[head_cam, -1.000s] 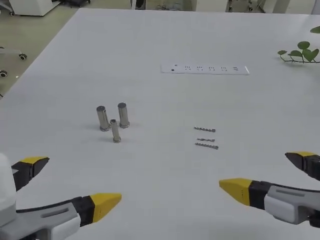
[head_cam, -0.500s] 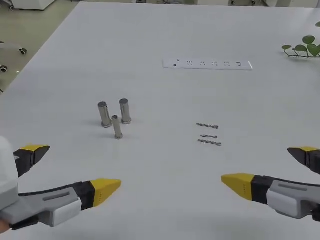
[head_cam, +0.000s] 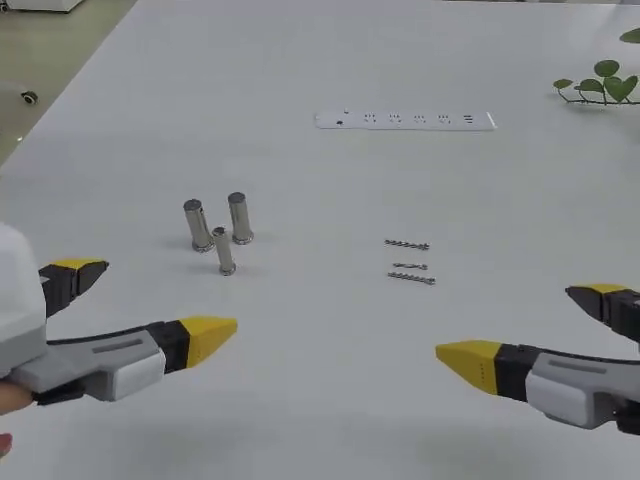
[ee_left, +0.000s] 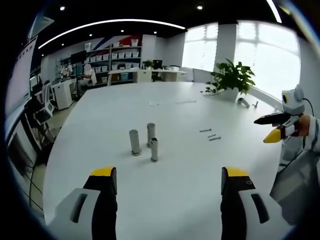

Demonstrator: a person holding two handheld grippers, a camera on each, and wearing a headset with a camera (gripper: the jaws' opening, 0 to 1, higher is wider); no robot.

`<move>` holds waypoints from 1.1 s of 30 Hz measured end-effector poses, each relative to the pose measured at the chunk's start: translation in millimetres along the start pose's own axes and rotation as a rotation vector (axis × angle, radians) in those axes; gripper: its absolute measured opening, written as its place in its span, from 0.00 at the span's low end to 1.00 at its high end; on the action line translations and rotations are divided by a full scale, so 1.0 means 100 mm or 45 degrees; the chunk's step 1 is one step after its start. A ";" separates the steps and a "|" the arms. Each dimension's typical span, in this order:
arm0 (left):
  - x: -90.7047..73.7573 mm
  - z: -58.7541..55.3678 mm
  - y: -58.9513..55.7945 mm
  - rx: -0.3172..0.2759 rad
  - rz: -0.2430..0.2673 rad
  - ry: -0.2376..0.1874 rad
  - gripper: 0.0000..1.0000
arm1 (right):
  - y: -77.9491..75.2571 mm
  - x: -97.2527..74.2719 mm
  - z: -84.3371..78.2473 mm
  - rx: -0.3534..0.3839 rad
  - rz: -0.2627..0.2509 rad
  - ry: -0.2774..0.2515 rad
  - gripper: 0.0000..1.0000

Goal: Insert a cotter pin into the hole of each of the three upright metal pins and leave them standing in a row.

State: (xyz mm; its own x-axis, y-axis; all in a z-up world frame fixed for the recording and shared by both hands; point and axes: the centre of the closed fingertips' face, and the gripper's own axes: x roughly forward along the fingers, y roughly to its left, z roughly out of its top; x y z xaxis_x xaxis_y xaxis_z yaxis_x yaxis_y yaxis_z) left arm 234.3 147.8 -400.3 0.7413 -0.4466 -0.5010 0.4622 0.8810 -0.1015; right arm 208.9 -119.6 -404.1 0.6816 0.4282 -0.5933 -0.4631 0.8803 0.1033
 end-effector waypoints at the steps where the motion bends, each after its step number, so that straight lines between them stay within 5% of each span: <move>1: 0.03 0.03 0.01 0.004 -0.010 -0.004 0.79 | 0.00 0.00 0.00 0.000 0.000 0.001 0.91; 12: 0.28 0.22 0.04 0.081 -0.092 -0.010 0.60 | -0.03 -0.01 -0.02 0.009 -0.008 0.013 0.90; 33: 0.74 0.19 0.14 0.106 -0.131 0.040 0.39 | -0.09 -0.07 -0.10 0.024 -0.039 0.033 0.89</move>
State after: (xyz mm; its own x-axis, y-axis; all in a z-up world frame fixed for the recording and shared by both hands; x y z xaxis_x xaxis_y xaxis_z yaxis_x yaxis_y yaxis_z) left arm 304.9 123.9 -423.0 0.6729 -0.5281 -0.5181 0.5750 0.8140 -0.0829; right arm 203.0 -132.6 -409.1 0.6803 0.3954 -0.6171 -0.4311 0.8968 0.0994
